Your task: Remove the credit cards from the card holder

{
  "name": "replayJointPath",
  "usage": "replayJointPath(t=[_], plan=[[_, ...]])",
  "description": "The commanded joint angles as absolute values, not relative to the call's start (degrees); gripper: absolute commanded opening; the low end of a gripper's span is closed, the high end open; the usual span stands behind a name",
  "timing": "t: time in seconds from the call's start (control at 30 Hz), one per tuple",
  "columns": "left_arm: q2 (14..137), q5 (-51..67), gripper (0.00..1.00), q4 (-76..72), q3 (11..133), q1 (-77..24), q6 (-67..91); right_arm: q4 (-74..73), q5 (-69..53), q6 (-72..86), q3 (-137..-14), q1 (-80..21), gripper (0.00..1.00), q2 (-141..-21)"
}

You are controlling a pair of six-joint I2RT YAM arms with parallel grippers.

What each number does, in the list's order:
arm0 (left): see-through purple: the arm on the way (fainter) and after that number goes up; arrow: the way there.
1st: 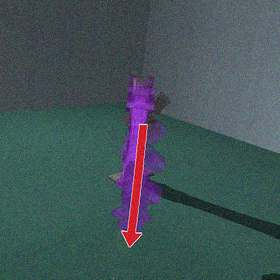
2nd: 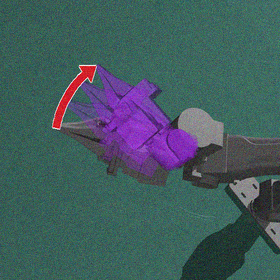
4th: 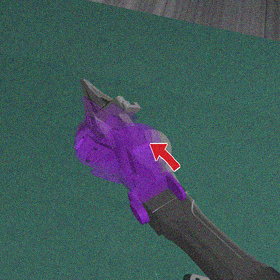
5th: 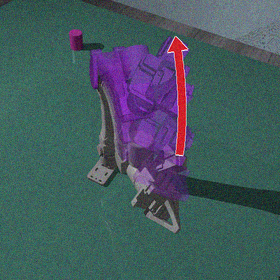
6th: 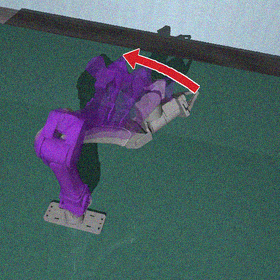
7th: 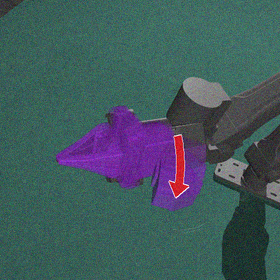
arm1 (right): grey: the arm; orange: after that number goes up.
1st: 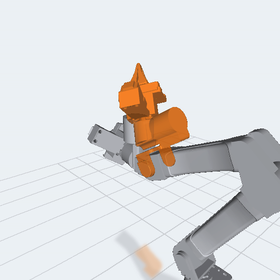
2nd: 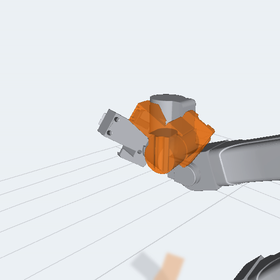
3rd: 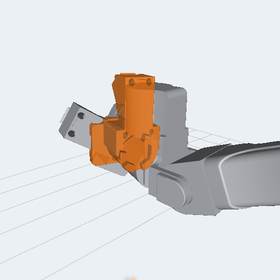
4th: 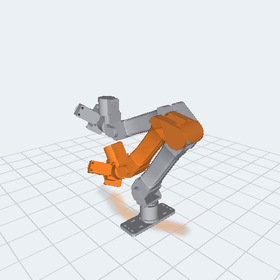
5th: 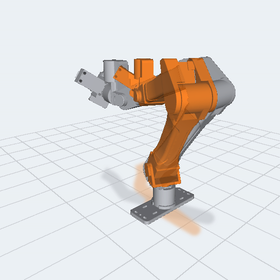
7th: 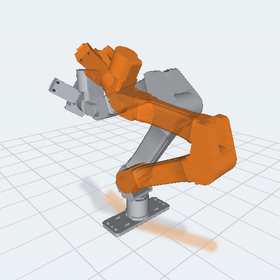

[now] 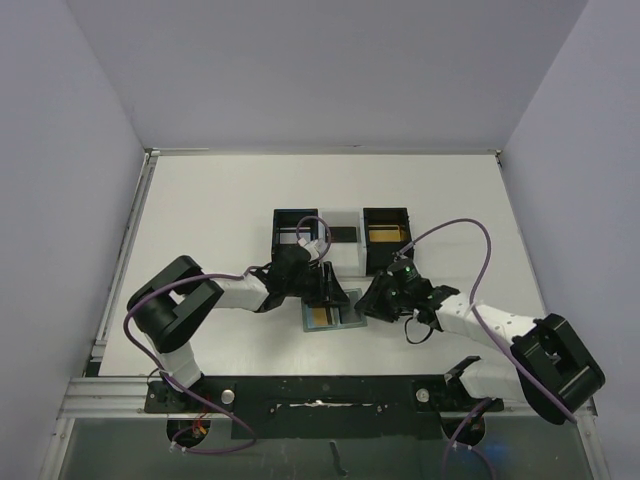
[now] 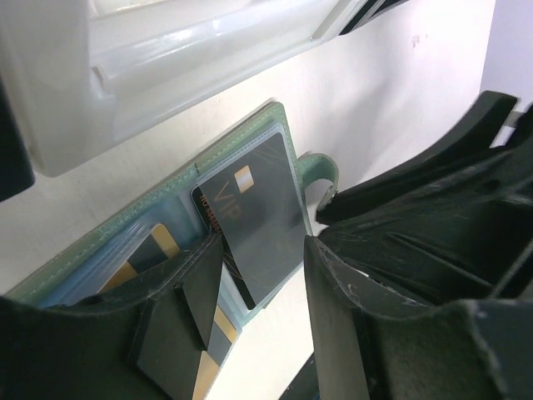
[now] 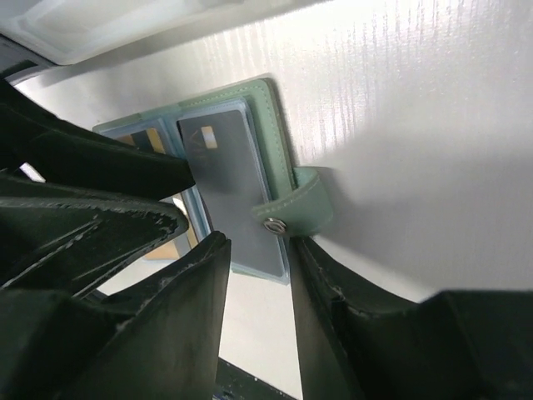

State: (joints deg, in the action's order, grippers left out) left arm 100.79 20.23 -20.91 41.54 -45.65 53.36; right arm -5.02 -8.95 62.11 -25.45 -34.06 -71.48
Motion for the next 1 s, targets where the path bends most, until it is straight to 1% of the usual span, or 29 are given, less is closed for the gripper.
replayJointPath(t=[0.0, 0.1, 0.2, 0.27, 0.43, 0.57, 0.67, 0.77, 0.83, 0.97], plan=[[99.77, 18.14, 0.44, -16.43, 41.25, -45.55, 50.98, -13.97, -4.39, 57.66, -31.17, -33.64, 0.36, -65.54], [98.96, 18.31, 0.44, -16.53, 41.44, -45.47, 50.74, -14.47, -4.9, 55.52, -33.13, -33.42, 0.36, -63.57], [98.45, 18.87, 0.44, -16.64, 42.01, -45.52, 50.65, -10.78, -9.64, 54.74, -33.9, -33.38, 0.32, -64.09], [98.22, 18.83, 0.44, -16.15, 42.5, -45.48, 50.59, -7.95, -12.06, 55.38, -33.69, -33.56, 0.28, -65.38], [97.68, 18.5, 0.44, -16.2, 42.64, -45.37, 50.7, -3.88, -13.59, 57.04, -32.12, -33.55, 0.27, -69.9], [97.52, 18.78, 0.45, -16.26, 42.54, -45.2, 50.81, -2.68, -14.83, 56.93, -31.83, -33.45, 0.24, -74.6], [97.78, 22.8, 0.44, -18.08, 42.83, -43.95, 52.08, -5.27, -12.71, 56.5, -32.35, -34.13, 0.21, -77.19], [97.36, 23.29, 0.44, -17.44, 43.68, -43.17, 51.81, -10.47, -6.57, 56.52, -33.26, -35.32, 0.23, -77.8], [97.6, 22.79, 0.44, -15.49, 44.52, -43.15, 50.59, -10.67, -6.59, 56.54, -32.7, -35.2, 0.25, -78.17], [98.67, 23.84, 0.45, -13.51, 45.62, -43.07, 49.34, -7.91, -8.85, 56.88, -31.75, -34.98, 0.24, -80.05]])
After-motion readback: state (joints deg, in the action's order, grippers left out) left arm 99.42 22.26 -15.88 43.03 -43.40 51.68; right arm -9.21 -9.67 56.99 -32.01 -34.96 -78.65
